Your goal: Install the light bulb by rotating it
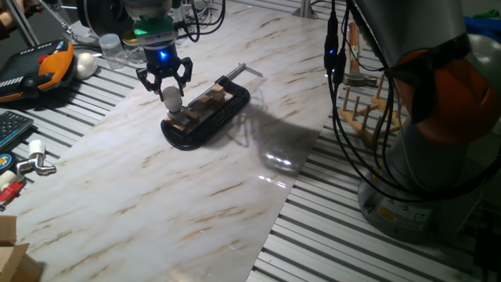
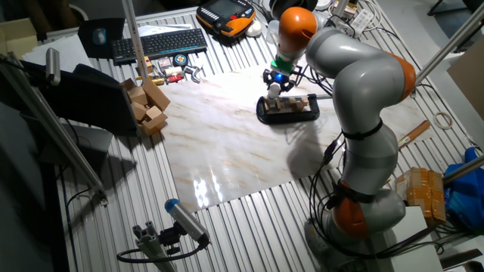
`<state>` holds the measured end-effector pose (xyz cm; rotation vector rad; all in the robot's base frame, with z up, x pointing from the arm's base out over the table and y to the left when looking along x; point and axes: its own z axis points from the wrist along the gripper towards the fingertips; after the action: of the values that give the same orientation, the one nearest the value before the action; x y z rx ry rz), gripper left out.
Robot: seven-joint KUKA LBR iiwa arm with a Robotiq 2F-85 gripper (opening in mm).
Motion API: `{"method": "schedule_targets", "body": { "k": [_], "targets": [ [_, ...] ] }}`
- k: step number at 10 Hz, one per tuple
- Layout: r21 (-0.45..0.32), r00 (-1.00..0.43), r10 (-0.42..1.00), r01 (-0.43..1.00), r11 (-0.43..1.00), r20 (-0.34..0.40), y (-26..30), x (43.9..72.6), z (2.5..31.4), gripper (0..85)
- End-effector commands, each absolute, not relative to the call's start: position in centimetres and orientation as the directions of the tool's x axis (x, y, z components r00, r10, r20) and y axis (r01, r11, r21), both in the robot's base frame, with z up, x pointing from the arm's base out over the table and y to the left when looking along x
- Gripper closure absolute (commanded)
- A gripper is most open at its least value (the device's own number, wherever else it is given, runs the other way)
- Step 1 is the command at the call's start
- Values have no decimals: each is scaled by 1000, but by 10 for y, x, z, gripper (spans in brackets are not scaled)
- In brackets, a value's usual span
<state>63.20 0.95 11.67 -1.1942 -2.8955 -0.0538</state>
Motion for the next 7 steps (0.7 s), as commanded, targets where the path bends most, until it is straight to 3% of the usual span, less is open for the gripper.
{"method": "schedule_targets", "body": {
  "k": [1, 7],
  "targets": [
    [28, -700, 714, 714, 699, 24, 10, 632, 116, 850],
    [42, -612, 789, 791, 611, 59, 9, 632, 117, 850]
  ]
}}
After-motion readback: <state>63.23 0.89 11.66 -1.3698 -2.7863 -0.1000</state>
